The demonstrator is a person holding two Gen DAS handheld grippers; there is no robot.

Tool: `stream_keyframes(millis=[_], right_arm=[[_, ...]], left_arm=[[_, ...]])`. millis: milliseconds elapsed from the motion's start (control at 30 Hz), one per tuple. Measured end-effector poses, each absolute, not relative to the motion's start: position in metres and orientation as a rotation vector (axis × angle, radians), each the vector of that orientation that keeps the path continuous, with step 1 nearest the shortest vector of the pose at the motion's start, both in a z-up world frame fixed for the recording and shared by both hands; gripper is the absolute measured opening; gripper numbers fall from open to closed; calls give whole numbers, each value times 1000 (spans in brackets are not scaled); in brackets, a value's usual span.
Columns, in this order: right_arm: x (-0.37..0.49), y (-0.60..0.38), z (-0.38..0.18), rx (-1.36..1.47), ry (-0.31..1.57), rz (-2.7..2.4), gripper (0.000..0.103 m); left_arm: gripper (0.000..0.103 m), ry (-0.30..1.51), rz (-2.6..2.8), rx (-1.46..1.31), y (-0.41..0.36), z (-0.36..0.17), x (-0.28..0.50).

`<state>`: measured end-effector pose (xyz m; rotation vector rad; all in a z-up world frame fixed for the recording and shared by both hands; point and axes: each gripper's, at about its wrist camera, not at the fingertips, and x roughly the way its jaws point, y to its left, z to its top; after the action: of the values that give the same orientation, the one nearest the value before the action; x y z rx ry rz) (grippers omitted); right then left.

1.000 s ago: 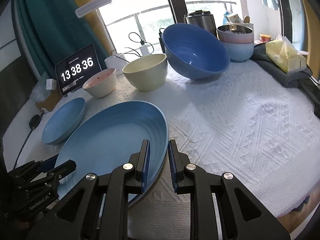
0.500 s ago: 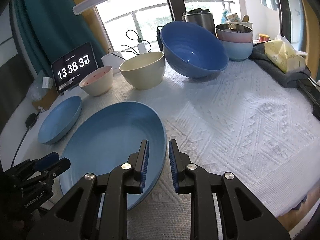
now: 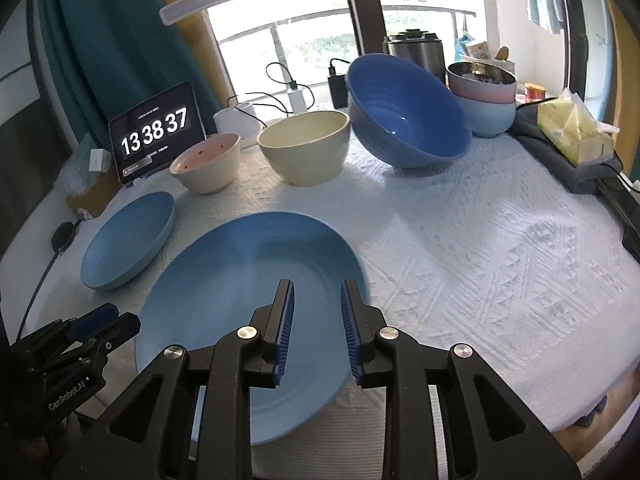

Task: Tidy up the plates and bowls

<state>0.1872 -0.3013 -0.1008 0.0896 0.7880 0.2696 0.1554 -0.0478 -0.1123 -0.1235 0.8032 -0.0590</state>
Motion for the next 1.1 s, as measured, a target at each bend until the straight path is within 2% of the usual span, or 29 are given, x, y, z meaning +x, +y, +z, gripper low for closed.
stream_keyframes(millis=[1100], right_arm=[[200, -206, -91, -52, 817, 341, 27]], left_arm=[[41, 738, 36, -227, 35, -114, 166]])
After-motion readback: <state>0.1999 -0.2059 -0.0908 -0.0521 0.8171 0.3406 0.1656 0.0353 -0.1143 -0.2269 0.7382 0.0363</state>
